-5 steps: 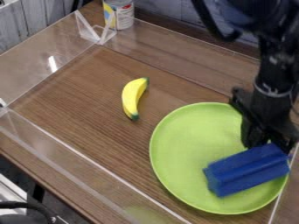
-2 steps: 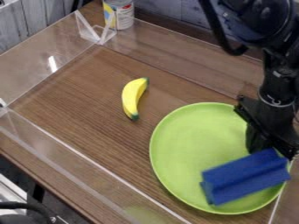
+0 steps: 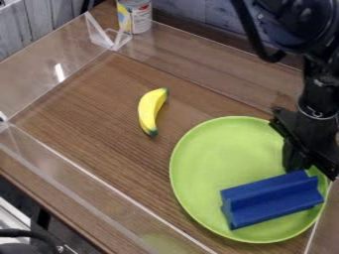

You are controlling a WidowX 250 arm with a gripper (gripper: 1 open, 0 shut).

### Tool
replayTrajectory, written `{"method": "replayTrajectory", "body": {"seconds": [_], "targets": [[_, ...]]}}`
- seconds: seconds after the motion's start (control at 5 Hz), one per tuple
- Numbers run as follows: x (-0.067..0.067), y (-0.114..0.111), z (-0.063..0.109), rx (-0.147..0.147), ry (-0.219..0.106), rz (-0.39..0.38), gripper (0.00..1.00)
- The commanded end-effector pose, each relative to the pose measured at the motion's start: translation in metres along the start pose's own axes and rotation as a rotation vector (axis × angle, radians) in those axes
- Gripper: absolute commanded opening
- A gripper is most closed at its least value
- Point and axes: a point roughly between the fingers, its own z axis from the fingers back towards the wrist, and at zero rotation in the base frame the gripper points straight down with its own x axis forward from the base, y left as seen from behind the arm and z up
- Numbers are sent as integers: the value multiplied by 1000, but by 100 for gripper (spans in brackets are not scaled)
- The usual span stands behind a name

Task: Put the blue object in the green plate

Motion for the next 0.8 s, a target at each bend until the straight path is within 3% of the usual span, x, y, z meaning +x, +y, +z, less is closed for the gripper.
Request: {"method": "replayTrajectory", "body": {"seconds": [0.0, 0.6], "targets": [[1, -1, -1, -3, 5, -9, 0], [5, 1, -2, -6, 15, -10, 0]]}}
